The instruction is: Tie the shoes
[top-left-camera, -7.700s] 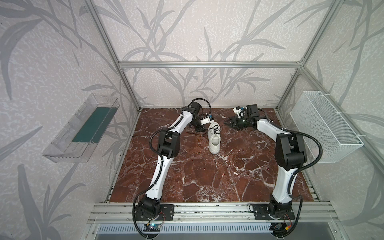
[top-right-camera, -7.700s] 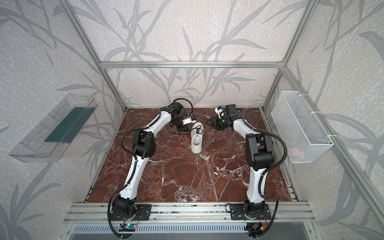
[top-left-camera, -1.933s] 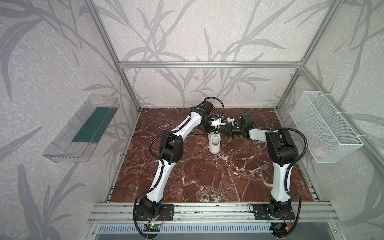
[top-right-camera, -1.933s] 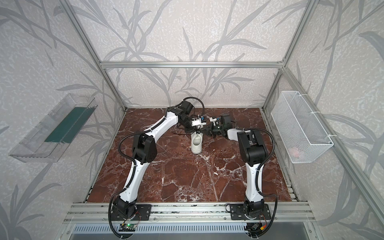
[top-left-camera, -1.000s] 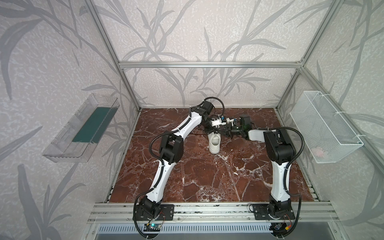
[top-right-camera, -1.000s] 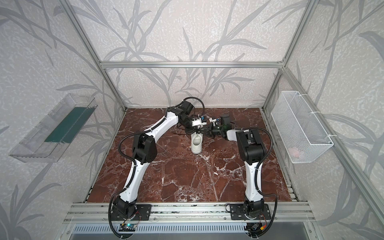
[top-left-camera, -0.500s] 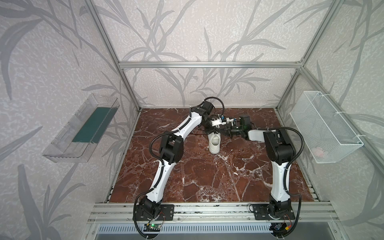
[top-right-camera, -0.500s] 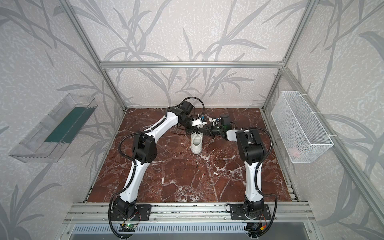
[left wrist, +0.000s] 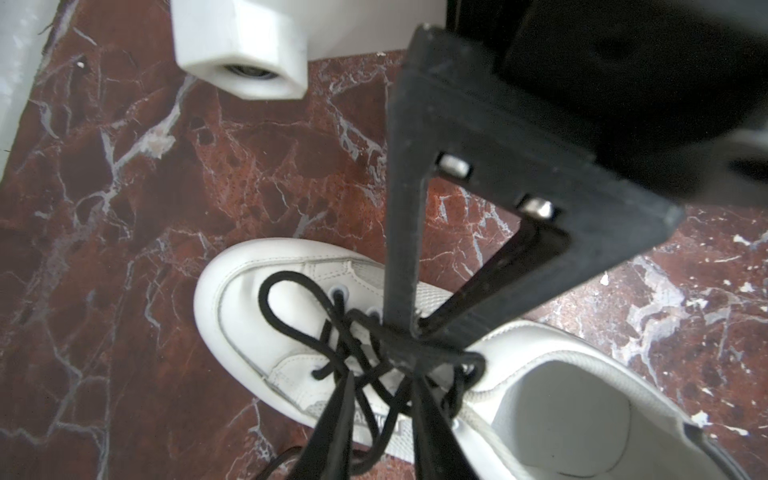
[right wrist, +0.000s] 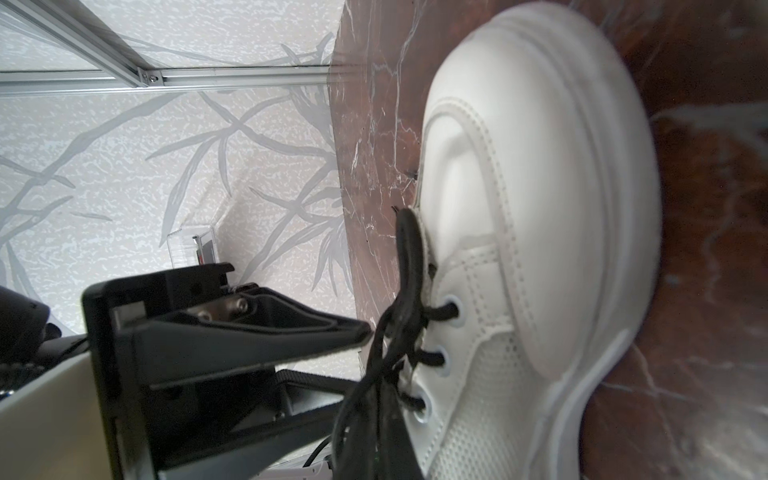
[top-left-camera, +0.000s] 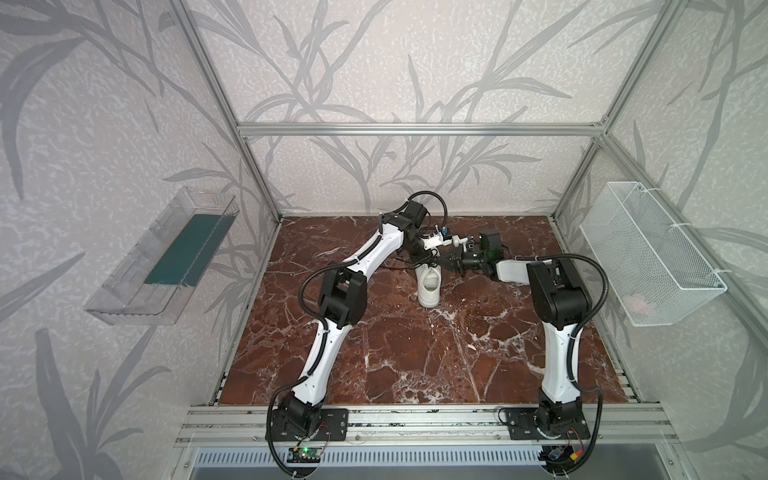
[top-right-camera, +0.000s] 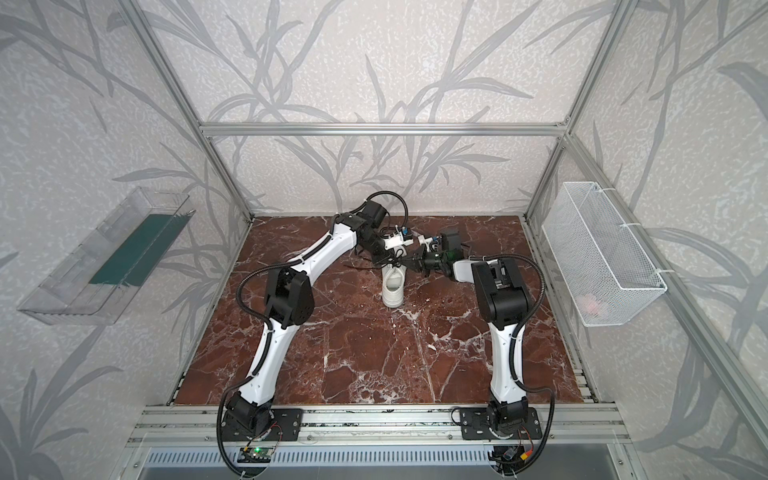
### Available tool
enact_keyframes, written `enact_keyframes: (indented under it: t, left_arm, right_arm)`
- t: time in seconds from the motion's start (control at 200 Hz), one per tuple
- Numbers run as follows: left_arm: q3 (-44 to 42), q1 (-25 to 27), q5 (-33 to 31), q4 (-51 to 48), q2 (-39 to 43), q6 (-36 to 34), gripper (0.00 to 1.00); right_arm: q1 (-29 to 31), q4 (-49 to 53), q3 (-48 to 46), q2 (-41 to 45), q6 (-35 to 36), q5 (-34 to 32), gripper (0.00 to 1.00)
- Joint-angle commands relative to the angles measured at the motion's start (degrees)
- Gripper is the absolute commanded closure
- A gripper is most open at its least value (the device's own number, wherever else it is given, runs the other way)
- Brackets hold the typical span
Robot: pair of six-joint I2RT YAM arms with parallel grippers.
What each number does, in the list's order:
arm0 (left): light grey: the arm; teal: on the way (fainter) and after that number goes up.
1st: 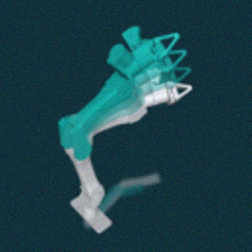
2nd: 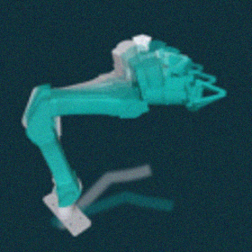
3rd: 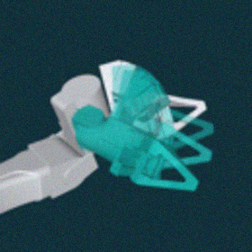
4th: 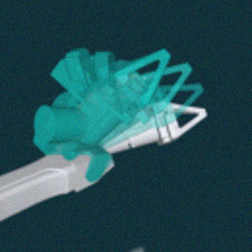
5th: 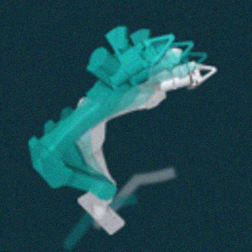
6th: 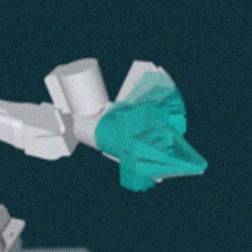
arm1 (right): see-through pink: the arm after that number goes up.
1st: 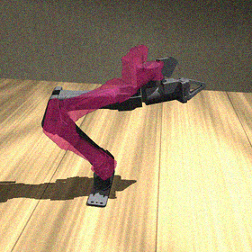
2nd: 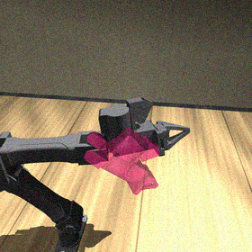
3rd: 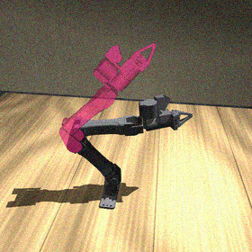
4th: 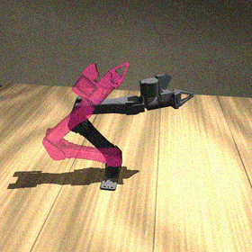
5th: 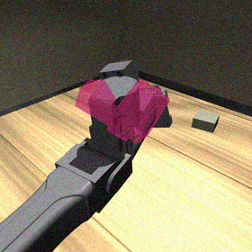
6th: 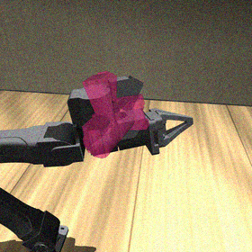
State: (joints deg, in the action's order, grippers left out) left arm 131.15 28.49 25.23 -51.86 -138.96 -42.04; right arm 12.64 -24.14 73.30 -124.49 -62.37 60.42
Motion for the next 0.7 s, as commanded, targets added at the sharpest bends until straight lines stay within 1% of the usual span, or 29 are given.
enact_keyframes:
  t: [0.0, 0.08, 0.225, 0.26, 0.31, 0.35, 0.505, 0.605, 0.695]
  left_arm:
    - [-0.1, -1.2, 1.5, 1.8, 2.6, 3.3, 0.68]
    - [-0.2, -2.2, 4.0, 3.2, 2.9, 7.6, 0.66]
    - [-1.0, -5.3, 13.0, 8.1, 3.2, 16.4, 0.64]
    - [-1.4, -6.0, 13.5, 10.0, 3.3, 20.5, 0.64]
    - [-1.4, -6.7, 12.1, 12.8, 3.1, 27.2, 0.63]
    - [-1.0, -7.1, 12.2, 13.8, 2.8, 30.1, 0.63]
    - [-0.5, -7.0, 12.4, 14.6, 1.9, 34.8, 0.59]
    - [-0.5, -6.7, 12.6, 14.8, 1.3, 36.1, 0.58]
    - [-1.1, -5.9, 11.8, 14.6, 1.0, 35.8, 0.55]
  right_arm:
    - [-0.1, 0.7, -0.5, -0.2, 1.7, 0.5, 1.0]
    - [-0.1, 1.4, -0.4, -0.1, 3.0, 0.2, 1.0]
    - [0.0, 5.2, 0.1, 0.5, 6.9, -0.7, 1.0]
    - [0.1, 6.3, 0.4, 0.6, 8.2, -1.0, 1.0]
    - [0.2, 8.0, 0.6, 1.1, 10.5, -1.6, 1.0]
    - [0.4, 9.9, 0.8, 1.6, 13.0, -2.4, 1.0]
    - [1.6, 16.4, 1.9, 3.2, 21.6, -5.2, 1.0]
    - [2.2, 18.5, 2.6, 3.5, 24.2, -6.3, 1.0]
    - [2.4, 19.8, 3.2, 3.5, 25.2, -6.8, 1.0]
